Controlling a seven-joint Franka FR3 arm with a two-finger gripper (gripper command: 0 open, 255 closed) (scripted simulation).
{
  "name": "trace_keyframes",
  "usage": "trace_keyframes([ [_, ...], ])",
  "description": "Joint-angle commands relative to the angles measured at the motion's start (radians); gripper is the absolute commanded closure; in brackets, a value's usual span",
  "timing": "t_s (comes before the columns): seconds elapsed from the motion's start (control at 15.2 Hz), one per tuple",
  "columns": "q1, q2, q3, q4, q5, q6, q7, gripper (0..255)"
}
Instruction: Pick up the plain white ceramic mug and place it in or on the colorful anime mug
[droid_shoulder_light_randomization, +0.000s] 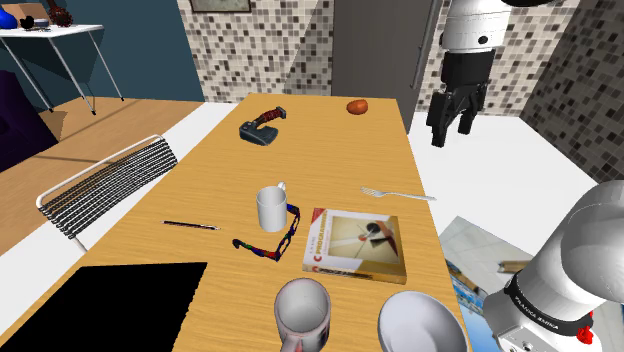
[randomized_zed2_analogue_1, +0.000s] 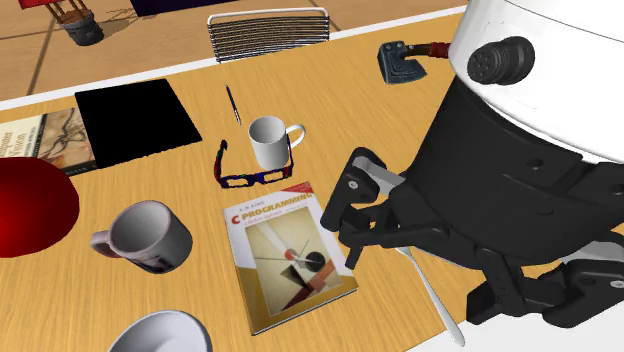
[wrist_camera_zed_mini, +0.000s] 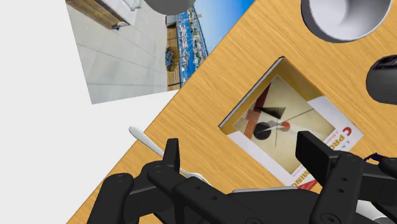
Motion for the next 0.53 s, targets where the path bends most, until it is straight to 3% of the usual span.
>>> trace_keyframes([
  [0.0,0.000,0.000,0.000,0.000,0.000,0.000,0.000,0],
  [0.46,0.032,0.141,0.118,-0.013,0.066,0.217,0.110,0],
])
